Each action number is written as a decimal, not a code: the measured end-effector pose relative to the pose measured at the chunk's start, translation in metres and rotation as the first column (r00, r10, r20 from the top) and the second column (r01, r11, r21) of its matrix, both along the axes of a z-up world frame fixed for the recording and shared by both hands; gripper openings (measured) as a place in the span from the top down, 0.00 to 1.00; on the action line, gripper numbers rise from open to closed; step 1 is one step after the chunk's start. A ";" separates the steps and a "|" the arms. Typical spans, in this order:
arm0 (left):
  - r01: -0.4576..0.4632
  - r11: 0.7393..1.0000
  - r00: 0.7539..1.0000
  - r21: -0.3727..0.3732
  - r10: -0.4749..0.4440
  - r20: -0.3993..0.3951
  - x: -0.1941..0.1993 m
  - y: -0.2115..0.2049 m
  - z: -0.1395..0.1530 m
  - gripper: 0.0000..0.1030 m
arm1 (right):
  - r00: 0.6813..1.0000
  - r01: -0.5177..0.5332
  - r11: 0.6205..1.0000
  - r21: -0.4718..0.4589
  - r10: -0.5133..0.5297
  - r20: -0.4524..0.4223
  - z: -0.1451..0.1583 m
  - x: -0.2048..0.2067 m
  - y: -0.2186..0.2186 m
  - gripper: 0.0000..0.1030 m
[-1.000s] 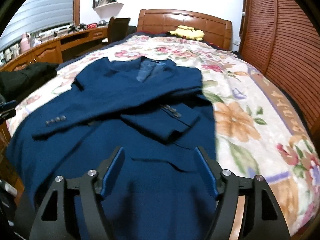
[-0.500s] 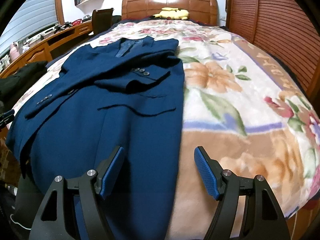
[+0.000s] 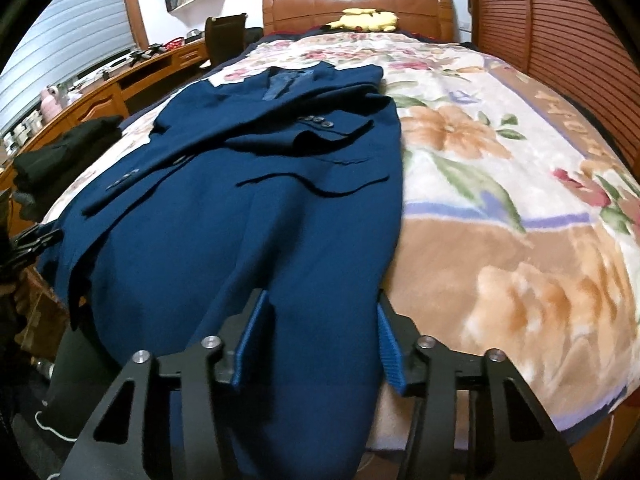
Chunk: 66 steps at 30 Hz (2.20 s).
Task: Fold large clothes
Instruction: 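Grasp the jacket hem with the right tool while the left tool grasps the hem too, then lift the jacket hem with both tools and fold it toward the collar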
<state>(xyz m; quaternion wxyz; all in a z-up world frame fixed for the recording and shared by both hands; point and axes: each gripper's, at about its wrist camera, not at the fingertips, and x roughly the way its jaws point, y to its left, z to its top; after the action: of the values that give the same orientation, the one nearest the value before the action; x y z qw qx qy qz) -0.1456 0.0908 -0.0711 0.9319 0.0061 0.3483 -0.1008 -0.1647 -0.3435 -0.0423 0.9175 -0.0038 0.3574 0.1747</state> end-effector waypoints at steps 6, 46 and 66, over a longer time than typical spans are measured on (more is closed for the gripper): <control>0.000 1.000 1.000 0.006 0.000 0.000 -0.004 0.001 0.004 0.88 | 1.000 -0.024 0.999 0.027 0.024 -0.004 -0.002 0.001 -0.002 0.68; 0.095 0.994 0.841 -0.060 -0.048 0.539 -0.064 -0.013 0.285 0.97 | 0.798 -0.062 0.995 0.080 0.001 0.603 0.196 -0.159 -0.032 0.96; -0.118 0.992 0.966 -0.034 0.123 0.228 0.130 0.009 0.169 0.97 | 0.918 0.082 0.997 0.008 -0.079 0.389 0.145 0.021 -0.004 0.96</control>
<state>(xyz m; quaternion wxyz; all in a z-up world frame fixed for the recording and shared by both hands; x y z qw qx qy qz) -0.0160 0.0997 0.0979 0.9704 -0.0130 0.2367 -0.0460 -0.1434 -0.3475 0.1028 0.9765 -0.0275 0.1689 0.1311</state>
